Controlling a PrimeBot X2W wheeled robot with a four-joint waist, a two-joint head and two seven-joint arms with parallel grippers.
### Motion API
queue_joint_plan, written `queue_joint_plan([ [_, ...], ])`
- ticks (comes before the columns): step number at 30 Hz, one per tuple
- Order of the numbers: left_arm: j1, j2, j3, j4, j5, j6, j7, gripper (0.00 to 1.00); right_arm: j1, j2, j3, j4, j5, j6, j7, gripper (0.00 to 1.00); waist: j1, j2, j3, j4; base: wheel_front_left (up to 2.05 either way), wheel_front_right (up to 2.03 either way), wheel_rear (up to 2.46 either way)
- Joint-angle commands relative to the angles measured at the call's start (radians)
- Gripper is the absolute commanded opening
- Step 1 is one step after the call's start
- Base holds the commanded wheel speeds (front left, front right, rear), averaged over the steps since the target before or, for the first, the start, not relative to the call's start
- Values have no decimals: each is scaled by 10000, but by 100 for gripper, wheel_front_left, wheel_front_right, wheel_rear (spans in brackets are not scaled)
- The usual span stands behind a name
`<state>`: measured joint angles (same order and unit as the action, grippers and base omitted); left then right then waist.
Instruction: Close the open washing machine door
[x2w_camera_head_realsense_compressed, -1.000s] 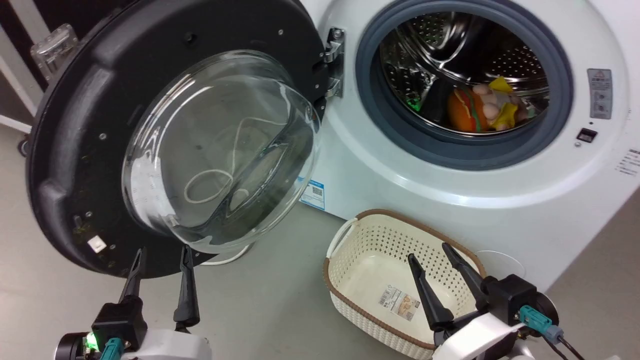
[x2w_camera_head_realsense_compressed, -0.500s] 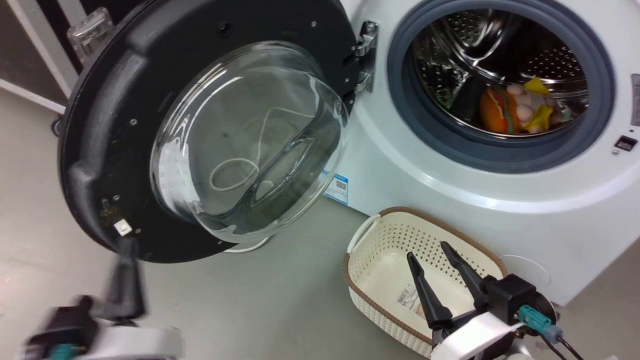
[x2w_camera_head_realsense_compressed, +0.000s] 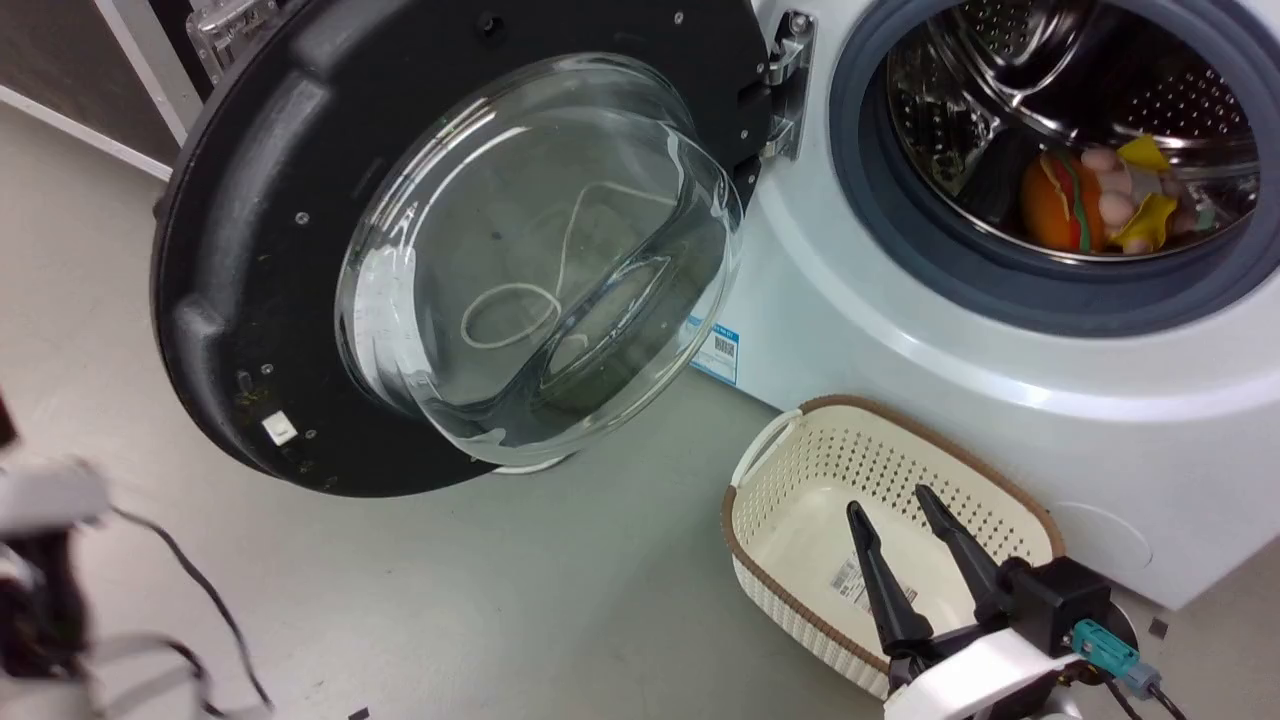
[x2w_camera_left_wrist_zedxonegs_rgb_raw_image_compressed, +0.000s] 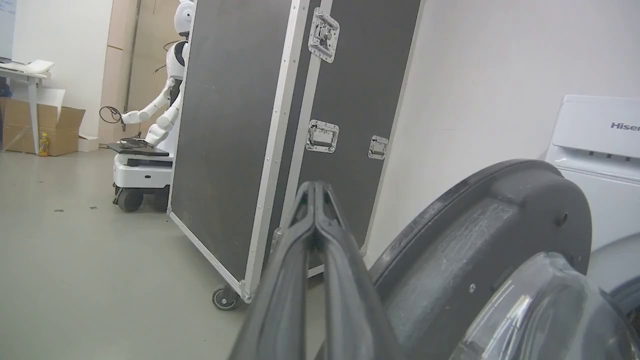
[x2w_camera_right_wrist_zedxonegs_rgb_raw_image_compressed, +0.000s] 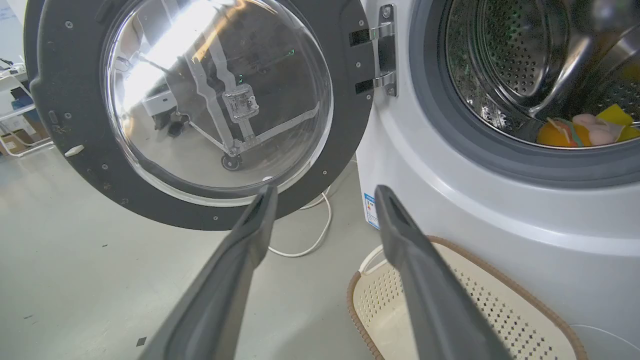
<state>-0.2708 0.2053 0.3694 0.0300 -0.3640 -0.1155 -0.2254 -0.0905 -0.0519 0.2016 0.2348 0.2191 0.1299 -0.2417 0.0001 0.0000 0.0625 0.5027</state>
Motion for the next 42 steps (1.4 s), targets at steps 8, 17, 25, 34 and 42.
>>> queue_joint_plan([
  [8, -2645, 1496, 373, 3174, -3026, -144, 2862, 0, -291, 17, 213, 69, -160, 8, -201, 100, -1, 0, 630, -326, 0, 0, 0],
  [17, -4079, 1649, 1155, 5793, -5931, -47, 6113, 0, -581, 17, 386, 131, -155, 8, -201, 100, -1, 0, 833, -783, 0, 0, 0],
  [25, -3468, 1720, 1017, 5688, -7317, -134, 8464, 0, -452, 17, 290, 176, -41, 8, -201, 100, -1, 0, 608, -913, 0, 0, 0],
  [34, -1869, 1235, 526, 3924, -8508, -149, 10032, 0, -148, 17, 174, 212, 291, 8, -201, 100, -1, 0, -216, -864, 0, 0, 0],
  [42, -6, 123, -90, 1835, -9608, -150, 11411, 0, 189, 17, -23, 185, 425, 8, -201, 100, -1, 0, -809, -1022, 0, 0, 0],
])
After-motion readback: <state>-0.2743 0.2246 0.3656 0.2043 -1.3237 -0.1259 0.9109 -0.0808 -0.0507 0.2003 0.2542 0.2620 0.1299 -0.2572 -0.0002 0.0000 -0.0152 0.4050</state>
